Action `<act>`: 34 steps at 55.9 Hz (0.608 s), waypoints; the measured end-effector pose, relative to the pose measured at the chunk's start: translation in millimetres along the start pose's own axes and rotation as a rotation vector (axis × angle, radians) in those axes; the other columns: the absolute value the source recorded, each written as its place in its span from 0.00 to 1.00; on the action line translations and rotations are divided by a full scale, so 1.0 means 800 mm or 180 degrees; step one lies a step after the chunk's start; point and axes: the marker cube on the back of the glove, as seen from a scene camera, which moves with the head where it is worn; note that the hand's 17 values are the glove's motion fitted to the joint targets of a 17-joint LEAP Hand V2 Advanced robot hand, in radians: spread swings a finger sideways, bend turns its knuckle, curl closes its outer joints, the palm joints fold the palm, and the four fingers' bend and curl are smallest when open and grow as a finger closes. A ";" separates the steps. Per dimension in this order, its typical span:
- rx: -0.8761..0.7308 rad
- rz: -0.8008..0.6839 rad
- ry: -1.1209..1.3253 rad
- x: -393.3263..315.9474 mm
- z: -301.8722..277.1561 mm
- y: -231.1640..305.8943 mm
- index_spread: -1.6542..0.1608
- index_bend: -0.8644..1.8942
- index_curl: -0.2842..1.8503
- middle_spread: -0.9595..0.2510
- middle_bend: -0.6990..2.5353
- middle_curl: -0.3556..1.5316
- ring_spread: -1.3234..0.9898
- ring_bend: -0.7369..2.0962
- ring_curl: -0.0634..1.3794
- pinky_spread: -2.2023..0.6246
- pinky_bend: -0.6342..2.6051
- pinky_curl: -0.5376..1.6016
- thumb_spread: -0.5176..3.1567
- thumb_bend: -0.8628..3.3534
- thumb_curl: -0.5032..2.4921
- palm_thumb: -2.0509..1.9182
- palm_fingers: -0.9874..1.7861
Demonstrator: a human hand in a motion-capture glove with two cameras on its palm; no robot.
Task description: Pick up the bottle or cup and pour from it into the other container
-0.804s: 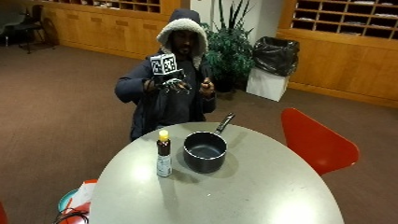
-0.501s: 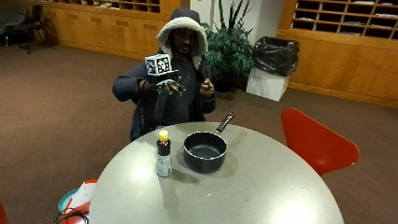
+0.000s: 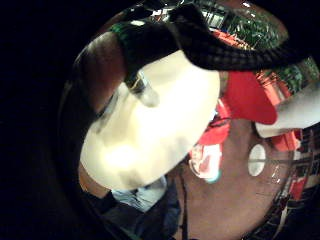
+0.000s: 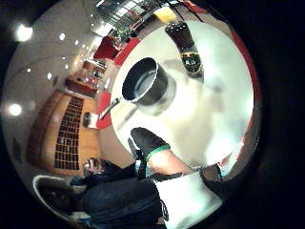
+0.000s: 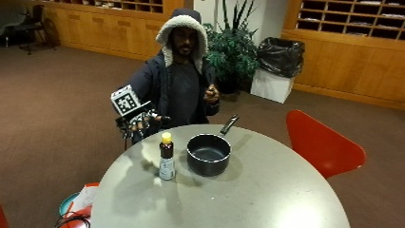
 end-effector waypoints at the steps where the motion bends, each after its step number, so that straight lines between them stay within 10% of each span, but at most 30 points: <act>1: 0.0012 0.0041 -0.0051 0.004 0.005 -0.007 0.72 0.35 0.25 0.82 0.30 0.35 0.66 0.32 0.17 0.91 0.32 0.40 0.38 0.20 0.27 0.61 0.49; 8: 0.0729 -0.0182 -0.0350 0.033 0.048 -0.090 0.73 0.35 0.24 0.83 0.30 0.35 0.67 0.33 0.18 0.91 0.33 0.41 0.38 0.20 0.28 0.61 0.48; 15: -0.0259 0.0397 -0.0827 0.032 0.081 -0.106 0.74 0.35 0.24 0.84 0.30 0.36 0.67 0.33 0.19 0.91 0.34 0.42 0.37 0.20 0.28 0.62 0.48; 34: -0.0110 0.0271 -0.2681 0.004 0.147 -0.188 0.75 0.36 0.23 0.73 0.34 0.38 0.61 0.41 0.25 0.88 0.31 0.40 0.35 0.22 0.30 0.71 0.64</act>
